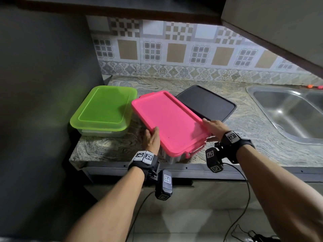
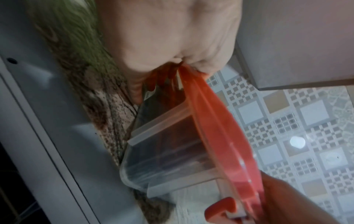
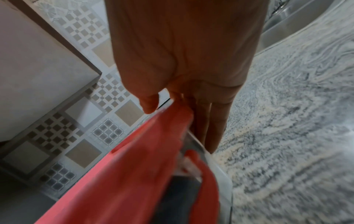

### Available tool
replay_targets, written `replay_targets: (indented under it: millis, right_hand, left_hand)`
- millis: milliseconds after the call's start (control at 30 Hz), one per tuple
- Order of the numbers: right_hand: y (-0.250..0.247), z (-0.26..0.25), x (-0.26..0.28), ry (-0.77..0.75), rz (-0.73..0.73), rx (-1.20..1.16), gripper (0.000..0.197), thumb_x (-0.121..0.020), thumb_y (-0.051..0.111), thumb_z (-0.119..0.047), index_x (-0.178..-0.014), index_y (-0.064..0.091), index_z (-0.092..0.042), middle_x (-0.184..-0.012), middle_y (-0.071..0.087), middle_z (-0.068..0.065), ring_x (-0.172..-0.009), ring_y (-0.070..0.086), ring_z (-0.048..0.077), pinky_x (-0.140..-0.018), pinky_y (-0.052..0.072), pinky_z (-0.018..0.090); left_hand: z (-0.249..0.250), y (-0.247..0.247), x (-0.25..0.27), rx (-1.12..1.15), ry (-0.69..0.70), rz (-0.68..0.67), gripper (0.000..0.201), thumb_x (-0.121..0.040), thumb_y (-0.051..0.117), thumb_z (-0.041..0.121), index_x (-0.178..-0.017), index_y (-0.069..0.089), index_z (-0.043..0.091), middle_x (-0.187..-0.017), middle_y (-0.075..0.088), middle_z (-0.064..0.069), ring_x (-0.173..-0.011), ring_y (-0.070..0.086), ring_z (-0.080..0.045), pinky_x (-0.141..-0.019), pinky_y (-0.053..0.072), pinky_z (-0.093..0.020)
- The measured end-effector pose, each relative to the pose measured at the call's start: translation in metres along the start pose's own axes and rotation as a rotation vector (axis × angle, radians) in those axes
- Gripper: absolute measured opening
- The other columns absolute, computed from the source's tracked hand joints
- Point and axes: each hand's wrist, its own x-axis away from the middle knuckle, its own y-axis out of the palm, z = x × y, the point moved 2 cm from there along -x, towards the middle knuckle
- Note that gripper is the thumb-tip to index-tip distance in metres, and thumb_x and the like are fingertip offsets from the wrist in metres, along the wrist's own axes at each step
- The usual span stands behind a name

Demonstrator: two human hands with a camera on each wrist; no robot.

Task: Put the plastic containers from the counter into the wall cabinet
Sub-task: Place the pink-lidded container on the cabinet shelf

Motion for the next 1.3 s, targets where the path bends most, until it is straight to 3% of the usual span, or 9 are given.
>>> replay_targets:
  millis: [200,367,467,567,633,833,933,1100,1300]
  right_hand:
    - [0.018,0.006,0.018,-0.027,-0.061,-0.194,0.060,-0.092,0.045,-0.054,-0.116,0.056,0.000,-0.103,0.066,0.018,-0.086,0.065,0.033,-0.074,0.058,0.049]
    - [0.026,-0.008,0.071,-0.082,-0.067,-0.337,0.050,-0.096,0.042,-0.043,-0.114,0.063,-0.002,-0.093,0.067,0.014,-0.072,0.060,0.027,-0.071,0.051,0.040]
    - [0.031,-0.017,0.112,-0.160,-0.026,-0.386,0.042,-0.097,0.042,-0.035,-0.108,0.064,-0.001,-0.086,0.067,0.009,-0.068,0.057,0.024,-0.069,0.048,0.038]
    - [0.035,-0.027,0.161,-0.251,0.020,-0.411,0.042,-0.095,0.044,-0.032,-0.110,0.058,0.004,-0.089,0.065,0.015,-0.069,0.056,0.027,-0.066,0.046,0.041]
    - [0.037,-0.035,0.195,-0.314,0.030,-0.409,0.036,-0.095,0.045,-0.030,-0.108,0.055,0.002,-0.086,0.066,0.014,-0.062,0.055,0.026,-0.061,0.046,0.039]
    - [0.038,-0.051,0.278,-0.469,0.020,-0.453,0.020,-0.094,0.047,-0.021,-0.104,0.055,-0.006,-0.085,0.077,0.010,-0.068,0.060,0.028,-0.059,0.049,0.038]
    - [0.033,-0.069,0.315,-0.501,0.056,-0.556,0.019,-0.095,0.045,-0.017,-0.096,0.054,0.000,-0.057,0.061,0.003,-0.042,0.051,0.018,-0.039,0.040,0.022]
    - [0.023,-0.107,0.364,-0.626,0.026,-0.680,0.016,-0.096,0.041,-0.010,-0.091,0.055,-0.003,-0.074,0.052,0.007,-0.063,0.049,0.019,-0.055,0.039,0.029]
    - [0.011,-0.171,0.392,-0.708,0.134,-0.738,0.020,-0.092,0.047,-0.007,-0.074,0.055,-0.008,-0.051,0.054,0.002,-0.035,0.051,0.009,-0.034,0.040,0.020]
  left_hand:
    - [0.005,-0.018,0.007,0.095,0.074,0.054,0.047,-0.101,0.045,0.031,-0.141,0.045,0.007,-0.148,0.045,-0.015,-0.132,0.046,-0.028,-0.081,0.031,-0.015]
    - [0.007,-0.038,0.025,0.195,0.154,0.011,0.049,-0.100,0.043,0.037,-0.143,0.045,0.012,-0.150,0.045,-0.008,-0.139,0.042,-0.023,-0.102,0.027,-0.021]
    - [0.008,-0.051,0.034,0.259,0.172,-0.049,0.059,-0.089,0.049,0.056,-0.137,0.052,0.023,-0.144,0.053,-0.007,-0.132,0.049,-0.025,-0.115,0.033,-0.037]
    - [-0.011,-0.068,-0.012,0.285,0.203,-0.024,0.062,-0.059,0.056,0.077,-0.099,0.070,0.032,-0.121,0.070,-0.008,-0.111,0.065,-0.030,-0.103,0.048,-0.052]
    - [0.002,-0.085,0.005,0.292,0.196,-0.059,0.077,-0.047,0.064,0.083,-0.101,0.073,0.030,-0.114,0.074,-0.007,-0.108,0.067,-0.031,-0.101,0.049,-0.055]
    - [0.069,-0.130,0.177,0.422,0.404,-0.259,0.056,-0.080,0.059,0.043,-0.123,0.062,0.007,-0.108,0.071,-0.016,-0.095,0.067,-0.030,-0.085,0.055,-0.043]
    - [0.094,-0.144,0.213,0.439,0.497,-0.353,0.039,-0.094,0.047,0.036,-0.115,0.065,0.009,-0.096,0.075,-0.013,-0.085,0.071,-0.027,-0.070,0.057,-0.032]
    - [0.144,-0.167,0.256,0.448,0.622,-0.403,0.042,-0.098,0.042,0.029,-0.131,0.054,0.006,-0.113,0.070,-0.021,-0.084,0.071,-0.024,-0.061,0.059,-0.028]
    - [0.215,-0.191,0.282,0.483,0.797,-0.454,0.033,-0.097,0.041,0.022,-0.126,0.052,0.011,-0.098,0.071,-0.015,-0.069,0.072,-0.017,-0.055,0.058,-0.027]
